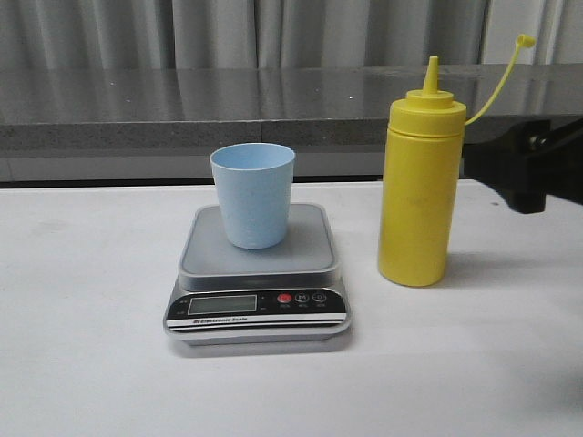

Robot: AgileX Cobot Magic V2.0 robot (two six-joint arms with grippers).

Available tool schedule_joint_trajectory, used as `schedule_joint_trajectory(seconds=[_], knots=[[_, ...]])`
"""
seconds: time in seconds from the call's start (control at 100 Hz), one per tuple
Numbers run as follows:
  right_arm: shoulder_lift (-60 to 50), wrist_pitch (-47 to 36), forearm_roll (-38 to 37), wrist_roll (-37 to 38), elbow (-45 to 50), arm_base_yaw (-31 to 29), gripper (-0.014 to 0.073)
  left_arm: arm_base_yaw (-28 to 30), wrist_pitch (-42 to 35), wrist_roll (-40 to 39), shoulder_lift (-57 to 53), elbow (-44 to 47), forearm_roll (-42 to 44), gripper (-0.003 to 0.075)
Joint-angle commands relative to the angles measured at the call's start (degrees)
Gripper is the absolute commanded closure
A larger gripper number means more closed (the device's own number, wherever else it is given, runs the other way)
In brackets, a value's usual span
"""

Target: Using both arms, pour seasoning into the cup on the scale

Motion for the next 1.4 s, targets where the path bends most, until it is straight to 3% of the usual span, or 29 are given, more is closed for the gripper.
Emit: schedule_joint_trajectory(seconds=[0.0, 0.56, 0.77, 0.89, 1.22, 1.29, 1.39], knots=[[-7.14, 2.21, 0.71, -0.55, -0.25, -0.22, -0.0059, 0.04, -4.91, -0.12, 0.44, -1.56, -0.88, 0.074], [-49.07, 44.04, 0.71, -1.96, -0.36, -0.22, -0.0059, 0.04, -4.91, -0.12, 0.44, -1.56, -0.88, 0.074], [-59.34, 54.32, 0.65, -2.99, -0.36, -0.22, -0.0038, 0.04, -4.91, -0.12, 0.44, -1.56, -0.88, 0.074], [-63.37, 58.61, -0.95, -2.99, -0.36, -0.22, 0.0064, 0.04, -4.91, -0.12, 0.44, -1.56, -0.88, 0.074], [-65.3, 58.92, -3.71, -2.99, -0.36, -0.22, 0.0587, 0.04, -4.91, -0.12, 0.44, -1.56, -0.88, 0.074], [-65.3, 58.21, -3.71, -2.99, -0.36, -0.22, 0.0662, 0.04, -4.91, -0.12, 0.44, -1.56, -0.88, 0.074], [-65.3, 57.25, -3.71, -2.99, -0.36, -0.22, 0.066, 0.04, -4.91, -0.12, 0.44, -1.56, -0.88, 0.074]])
